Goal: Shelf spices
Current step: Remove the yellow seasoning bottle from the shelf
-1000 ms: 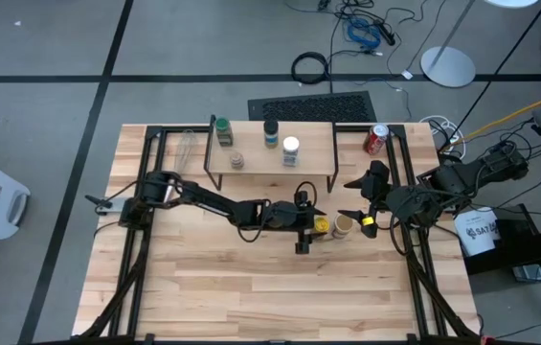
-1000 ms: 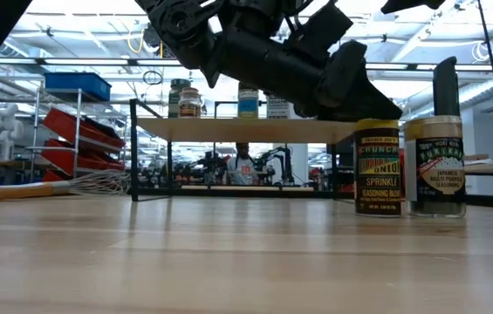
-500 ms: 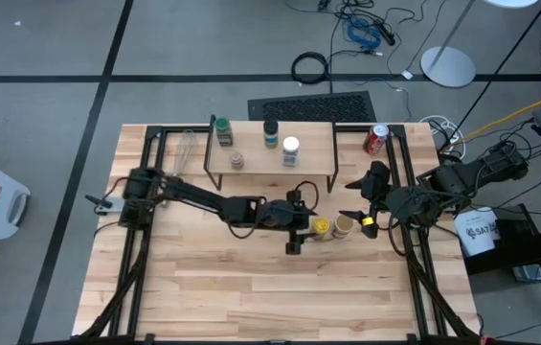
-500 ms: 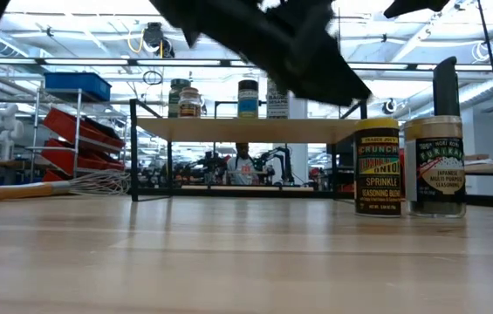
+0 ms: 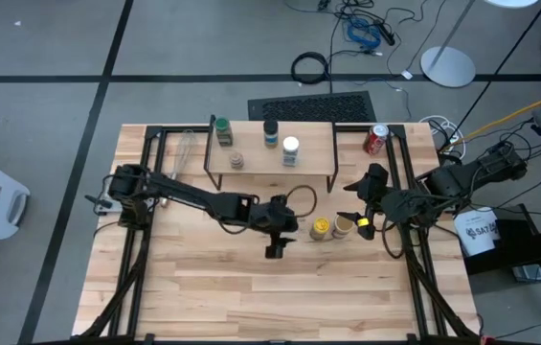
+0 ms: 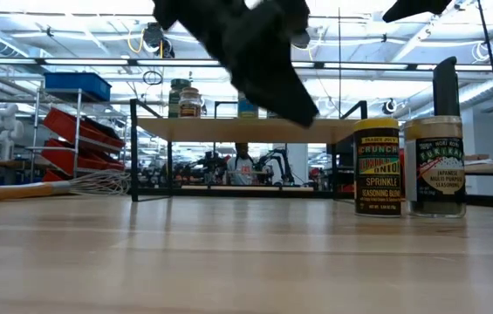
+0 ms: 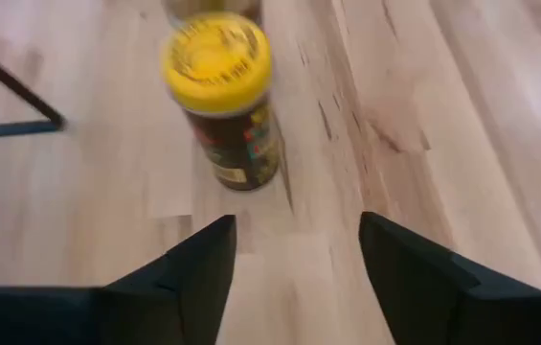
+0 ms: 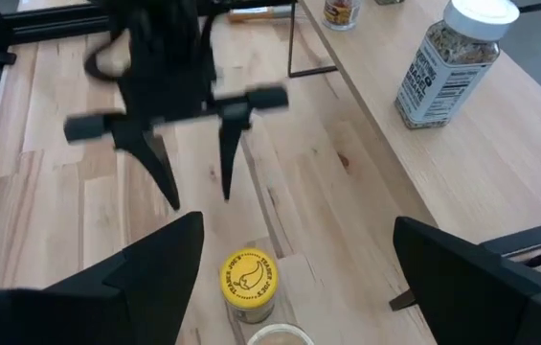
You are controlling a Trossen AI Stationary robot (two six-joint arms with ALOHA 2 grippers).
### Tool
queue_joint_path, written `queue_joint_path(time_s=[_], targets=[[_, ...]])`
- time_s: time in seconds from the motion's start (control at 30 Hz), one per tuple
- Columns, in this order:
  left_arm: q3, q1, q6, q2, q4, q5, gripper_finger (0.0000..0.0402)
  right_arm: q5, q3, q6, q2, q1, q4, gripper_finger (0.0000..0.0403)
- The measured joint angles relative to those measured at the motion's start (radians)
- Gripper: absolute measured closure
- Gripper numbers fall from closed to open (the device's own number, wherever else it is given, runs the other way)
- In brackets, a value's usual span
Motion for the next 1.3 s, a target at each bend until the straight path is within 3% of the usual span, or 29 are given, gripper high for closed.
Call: queue_joint_path(time_s=[0.17,0.43,1.3], targets=[[0.0,0.003,0.0,0.08,0.115,0.002,0.0201,0.0,0.0,-0.002,0.019,0.0,0.006,0.0074],[0.001,0.021,-0.001,0.151,0.231,0.027,0.0204,0.0,0.0,-0.011,0.02,0.0,0.005,0.0074],[0.001,0.021,0.001,0.189,0.393,-0.033,0.0204,0.004,0.0,-0.019,0.02,0.0,0.012,0.0074]])
